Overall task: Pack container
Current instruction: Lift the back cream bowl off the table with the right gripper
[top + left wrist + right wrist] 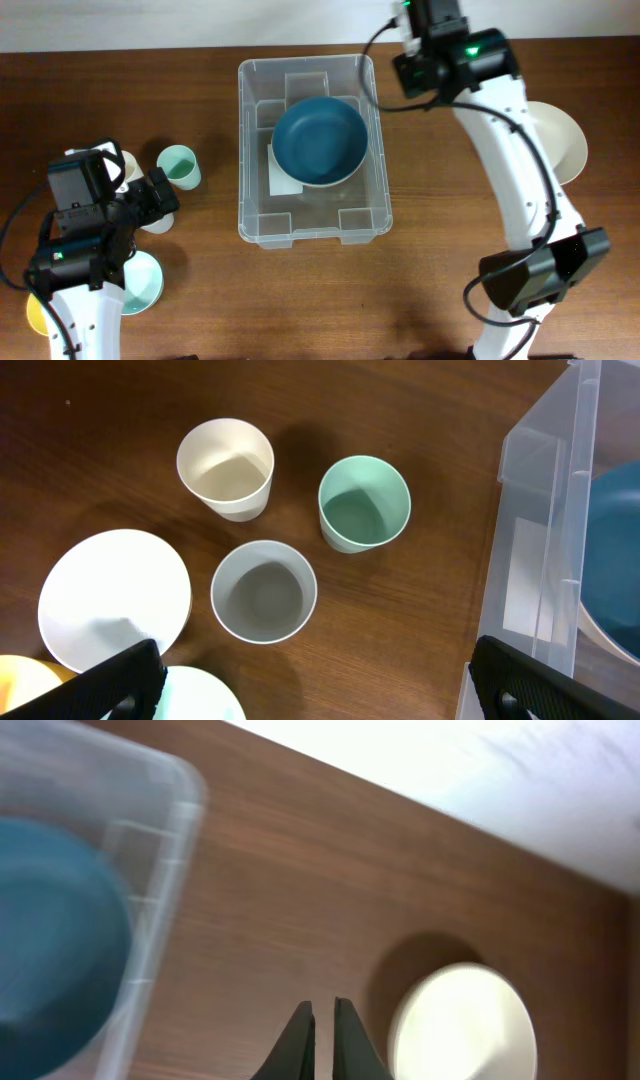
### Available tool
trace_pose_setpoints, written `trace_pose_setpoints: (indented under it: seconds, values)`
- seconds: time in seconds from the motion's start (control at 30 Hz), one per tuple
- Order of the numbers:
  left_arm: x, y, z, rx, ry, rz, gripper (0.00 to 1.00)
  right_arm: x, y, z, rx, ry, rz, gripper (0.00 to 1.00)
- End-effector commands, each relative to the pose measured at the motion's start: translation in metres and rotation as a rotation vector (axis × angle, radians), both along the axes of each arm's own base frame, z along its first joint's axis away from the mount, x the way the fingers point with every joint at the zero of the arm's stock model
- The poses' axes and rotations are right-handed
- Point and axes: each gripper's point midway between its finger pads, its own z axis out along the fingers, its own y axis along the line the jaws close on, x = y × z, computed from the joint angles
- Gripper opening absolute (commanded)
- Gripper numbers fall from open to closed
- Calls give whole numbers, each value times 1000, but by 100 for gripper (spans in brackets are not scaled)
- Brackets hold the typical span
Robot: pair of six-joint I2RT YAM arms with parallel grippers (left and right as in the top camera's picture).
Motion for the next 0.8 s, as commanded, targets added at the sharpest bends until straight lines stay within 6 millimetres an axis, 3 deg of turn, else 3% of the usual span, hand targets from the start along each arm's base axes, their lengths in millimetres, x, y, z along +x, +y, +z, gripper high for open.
trace_pose_setpoints:
  seconds: [0.0, 0.1, 0.17, 0.23, 0.3, 0.33, 0.4, 0.67, 0.77]
  values:
    - [1, 0, 9, -9, -26, 4, 99, 2, -51, -14, 25, 20, -181, 17]
    - [1, 0, 9, -9, -26, 4, 99, -2, -61, -34, 126, 91, -174, 49]
    - [1, 0, 9, -9, -26, 4, 99, -5, -65, -46, 188, 130, -168, 56]
    - [1, 0, 9, -9, -26, 4, 99, -5, -73, -57, 217, 145, -182, 55]
    - [1, 0, 9, -9, -26, 3, 99, -2, -89, -70, 226, 140, -239, 76]
    - [1, 0, 9, -9, -26, 3, 99, -2, -95, -75, 236, 137, -266, 79]
    - [1, 0, 9, -9, -26, 3, 99, 1, -109, -91, 257, 135, -329, 99]
    - [1, 0, 9, -10, -27, 3, 99, -18, -158, -181, 201, 242, -577, 99]
    - [1, 0, 9, -10, -27, 3, 99, -24, -164, -212, 157, 303, -606, 99]
